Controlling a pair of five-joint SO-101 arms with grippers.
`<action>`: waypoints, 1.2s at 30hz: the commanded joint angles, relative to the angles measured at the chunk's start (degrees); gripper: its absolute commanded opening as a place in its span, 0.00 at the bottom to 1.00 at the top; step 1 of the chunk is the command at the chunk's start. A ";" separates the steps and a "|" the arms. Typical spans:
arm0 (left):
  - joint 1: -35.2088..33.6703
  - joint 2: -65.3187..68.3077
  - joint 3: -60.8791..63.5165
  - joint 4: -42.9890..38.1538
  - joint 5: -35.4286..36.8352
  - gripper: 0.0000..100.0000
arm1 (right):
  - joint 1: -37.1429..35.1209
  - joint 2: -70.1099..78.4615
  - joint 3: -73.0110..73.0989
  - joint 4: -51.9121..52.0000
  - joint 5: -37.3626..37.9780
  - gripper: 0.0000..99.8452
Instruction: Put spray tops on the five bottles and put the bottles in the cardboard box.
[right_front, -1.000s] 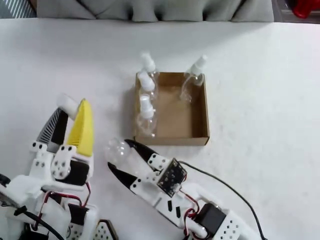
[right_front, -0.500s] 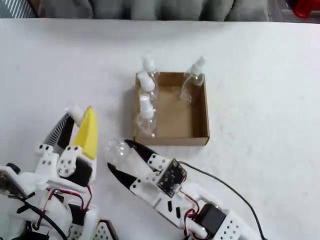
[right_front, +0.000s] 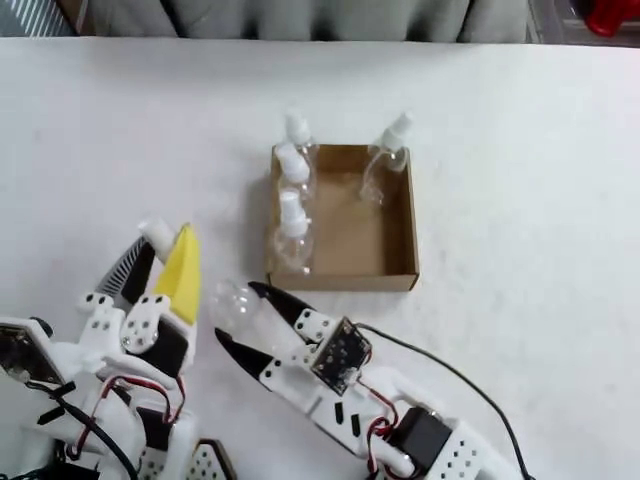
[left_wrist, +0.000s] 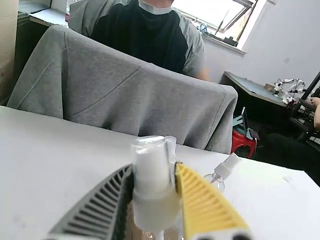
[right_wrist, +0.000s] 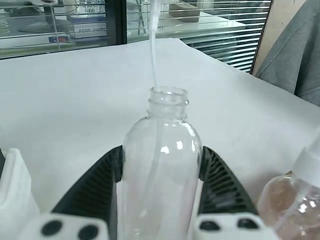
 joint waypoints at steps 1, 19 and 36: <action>0.92 -0.13 -0.35 1.67 0.09 0.02 | 0.13 -0.66 0.53 0.04 -0.09 0.02; 0.92 -0.13 9.23 -12.57 0.09 0.02 | 0.13 -0.66 0.53 0.84 -0.09 0.02; 8.13 -0.13 9.14 -9.49 -0.09 0.02 | 0.13 -0.66 0.53 0.84 -0.09 0.02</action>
